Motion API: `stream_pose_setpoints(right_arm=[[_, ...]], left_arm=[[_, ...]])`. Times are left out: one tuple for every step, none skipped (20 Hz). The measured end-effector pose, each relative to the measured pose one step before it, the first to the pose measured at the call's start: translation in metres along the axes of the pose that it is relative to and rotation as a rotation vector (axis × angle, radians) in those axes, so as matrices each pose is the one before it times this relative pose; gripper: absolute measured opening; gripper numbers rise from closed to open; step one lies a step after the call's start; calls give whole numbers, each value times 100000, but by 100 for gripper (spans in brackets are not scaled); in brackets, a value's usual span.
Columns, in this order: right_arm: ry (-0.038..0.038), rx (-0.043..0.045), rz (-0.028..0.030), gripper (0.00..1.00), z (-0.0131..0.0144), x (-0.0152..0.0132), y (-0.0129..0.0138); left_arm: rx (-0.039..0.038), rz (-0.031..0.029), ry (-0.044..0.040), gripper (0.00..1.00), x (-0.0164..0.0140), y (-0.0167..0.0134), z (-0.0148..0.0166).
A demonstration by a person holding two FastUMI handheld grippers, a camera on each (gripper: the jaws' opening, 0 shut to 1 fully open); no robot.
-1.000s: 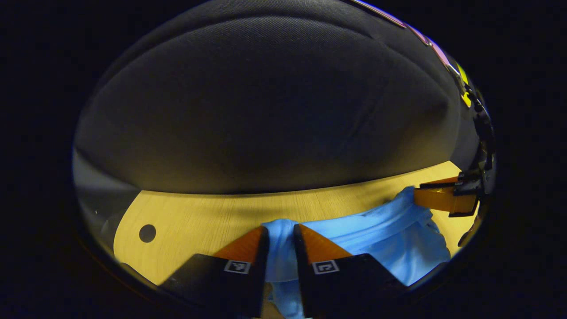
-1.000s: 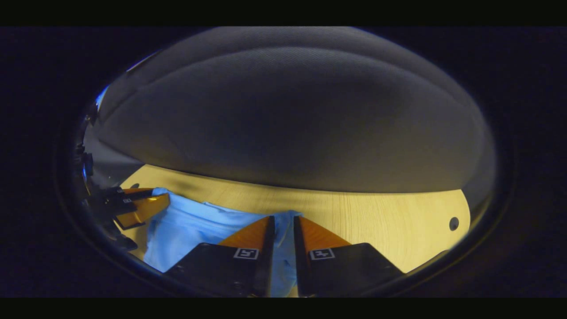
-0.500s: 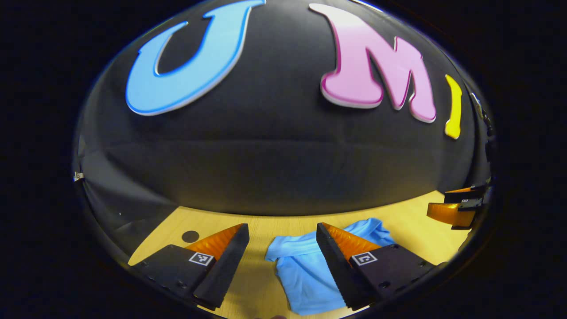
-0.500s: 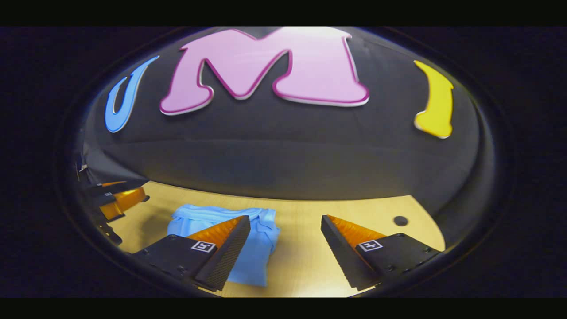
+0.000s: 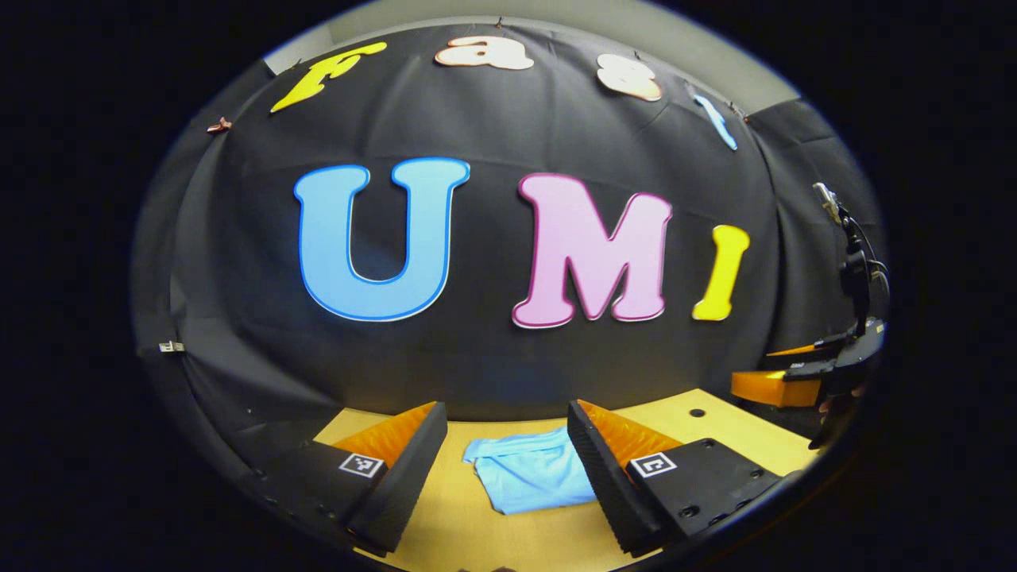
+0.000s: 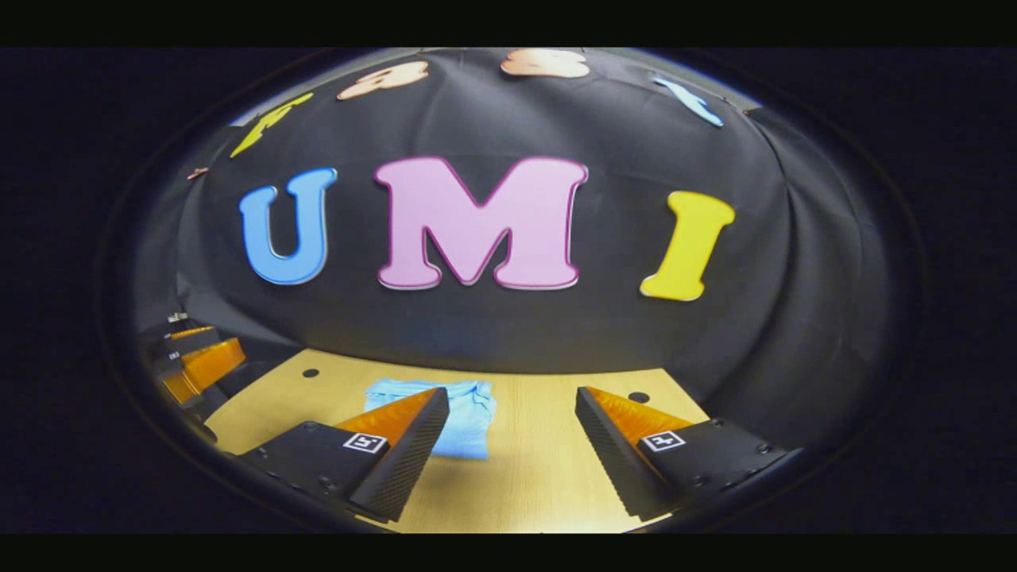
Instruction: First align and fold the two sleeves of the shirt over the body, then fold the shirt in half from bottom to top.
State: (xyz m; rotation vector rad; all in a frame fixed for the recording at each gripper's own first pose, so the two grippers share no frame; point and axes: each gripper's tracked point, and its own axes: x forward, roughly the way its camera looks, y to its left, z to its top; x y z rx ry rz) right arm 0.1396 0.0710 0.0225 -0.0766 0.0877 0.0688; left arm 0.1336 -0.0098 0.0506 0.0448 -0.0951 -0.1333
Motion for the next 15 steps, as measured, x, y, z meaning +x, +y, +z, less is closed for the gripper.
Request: stream_pose_setpoints(right_arm=[[-1723, 1462, -479, 99, 854, -2202, 15], [-1348, 1211, -267, 99, 507, -2025, 33], [-1018, 672, 1370, 99, 316, -1677, 154], [-6, 53, 1738, 99, -40, -2202, 309], [893, 38, 1104, 99, -350, -2183, 129], [1077, -588, 647, 95, -448, -1693, -101], [1644, -979, -393, 99, -588, -1633, -1025], [926, -677, -645, 99, -449, -1551, -451], [365, -79, -216, 99, -310, -1465, -161], [624, 454, -672, 99, -409, -1344, -100], [-409, 986, -1196, 99, -282, -1353, -267], [-1011, 1609, 24, 100, -92, -1196, 4], [-621, 1362, 459, 99, -101, -1069, 137], [-674, 22, 313, 99, -181, -900, 64], [-44, -947, -133, 99, -279, -803, -162]], left_arm=[[-778, 90, -198, 97, -2881, -312, 552], [-979, 996, -830, 97, -2507, -262, 607], [-1324, 3106, -2566, 97, -2169, 120, 673], [-516, 2542, -2915, 97, -1795, 24, 825], [-3, 2208, -1849, 97, -1820, 145, 395], [655, 443, -588, 97, -1849, -104, 212], [1190, -249, 607, 96, -1913, -252, -89], [2259, -90, -211, 96, -1701, 72, 84], [1442, 548, 213, 96, -1224, 265, 166], [-174, -194, 743, 96, -1276, 16, -18], [-1643, -370, 1279, 96, -1163, -316, -419], [-2044, -123, 1304, 96, -1117, -57, -286], [-1974, 544, 1146, 96, -932, 248, -334], [-1143, 879, 287, 96, -897, 386, -193], [-459, 2127, -846, 96, -833, 793, -52]])
